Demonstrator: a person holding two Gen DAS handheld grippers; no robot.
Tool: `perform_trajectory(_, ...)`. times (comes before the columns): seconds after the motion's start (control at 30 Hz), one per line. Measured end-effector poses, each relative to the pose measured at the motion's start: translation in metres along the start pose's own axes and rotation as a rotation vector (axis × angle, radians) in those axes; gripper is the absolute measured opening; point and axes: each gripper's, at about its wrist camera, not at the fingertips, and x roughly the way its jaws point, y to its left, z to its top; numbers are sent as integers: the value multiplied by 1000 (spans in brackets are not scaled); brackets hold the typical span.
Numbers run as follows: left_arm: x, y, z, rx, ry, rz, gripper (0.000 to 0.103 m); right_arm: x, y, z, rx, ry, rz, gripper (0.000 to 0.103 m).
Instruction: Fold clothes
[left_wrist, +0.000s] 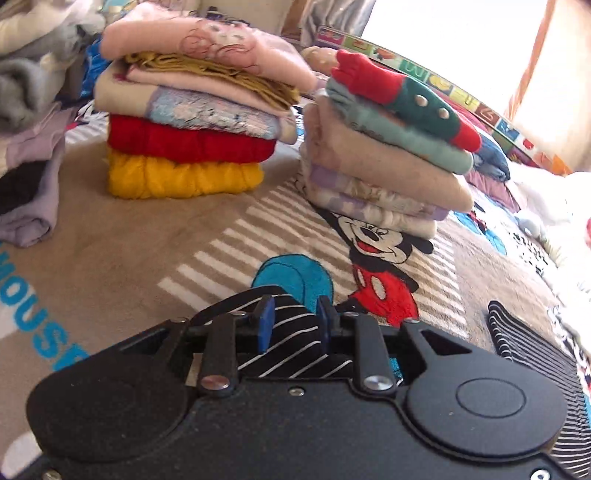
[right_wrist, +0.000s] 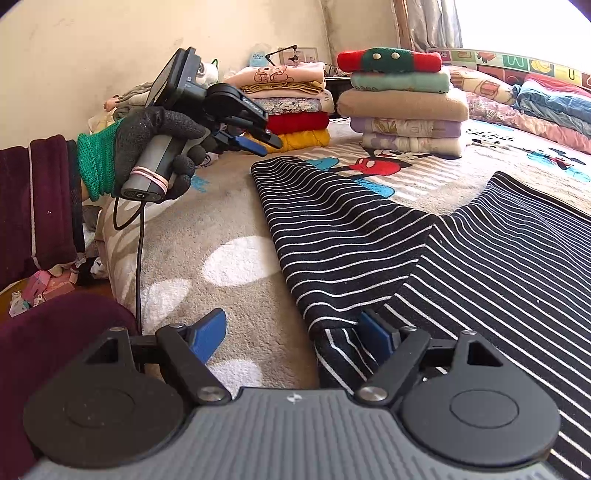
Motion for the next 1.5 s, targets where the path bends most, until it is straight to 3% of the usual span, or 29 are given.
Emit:
perform_trajectory(0.07, 9, -2, 9, 28, 5, 42, 36, 0, 0, 0, -1, -1, 0, 80)
perform_trajectory(0.13, 29, 6, 22, 42, 85, 34, 43, 0, 0, 0, -2, -2, 1, 80)
perform_trajectory(0.2, 47, 12, 31, 80, 157, 60, 43, 0, 0, 0, -2, -2, 2, 80)
perform_trajectory(0.27, 57, 15, 37, 138, 220, 39, 44, 0, -1, 1, 3, -3, 6, 81)
perform_trajectory(0.4, 64, 13, 36, 225, 271, -17, 42, -1, -2, 0, 7, -4, 10, 81)
perform_trajectory(0.43, 66, 12, 35, 246, 284, -31, 32, -1, -2, 0, 7, -5, 11, 81)
perform_trajectory(0.47, 68, 12, 35, 268, 297, -45, 8, -1, -1, 0, 7, -6, 11, 81)
perform_trajectory(0.5, 69, 11, 34, 289, 305, -58, 8, -1, -1, 0, 7, -7, 11, 81)
perform_trajectory(0.57, 62, 10, 34, 287, 225, -58, 7, -1, -1, -1, 7, -2, 16, 82)
perform_trajectory(0.6, 60, 14, 36, 246, 177, -70, 7, -1, -1, -1, 7, 1, 18, 83)
perform_trajectory(0.73, 71, 34, 29, 125, 134, -41, 8, 0, -1, -1, 7, 10, 21, 83)
perform_trajectory(0.8, 73, 41, 29, 97, 125, 34, 8, 0, -1, -1, 8, 12, 21, 83)
perform_trajectory(0.87, 59, 53, 33, 29, 78, 29, 21, -1, 0, -1, 5, 10, 19, 83)
perform_trajectory(0.93, 42, 61, 35, -19, 42, 14, 23, -2, 0, -1, -1, 0, 16, 83)
perform_trajectory(1.03, 15, 57, 31, -33, 27, -109, 23, -6, 5, 0, -28, -27, 11, 82)
perform_trajectory(1.13, 10, 37, 17, -78, 116, -299, 23, -8, 9, 1, -43, -48, 29, 82)
perform_trajectory(1.2, 25, 31, 2, -221, 224, -451, 34, -6, 11, 1, -54, -37, 29, 82)
perform_trajectory(1.23, 32, 28, -6, -290, 275, -519, 56, -4, 12, 0, -57, -30, 28, 82)
perform_trajectory(1.27, 42, 25, -13, -332, 298, -513, 60, -4, 12, 0, -56, -28, 29, 82)
perform_trajectory(1.3, 48, 24, -16, -330, 282, -447, 58, -4, 12, 0, -53, -28, 31, 82)
perform_trajectory(1.33, 51, 29, -16, -337, 231, -396, 46, -4, 11, 0, -50, -28, 33, 82)
perform_trajectory(1.43, 52, 66, -13, -591, 124, -370, 44, -4, 10, 0, -41, -29, 36, 82)
perform_trajectory(1.5, 44, 64, -10, -597, 110, -382, 46, -5, 10, -1, -41, -30, 37, 82)
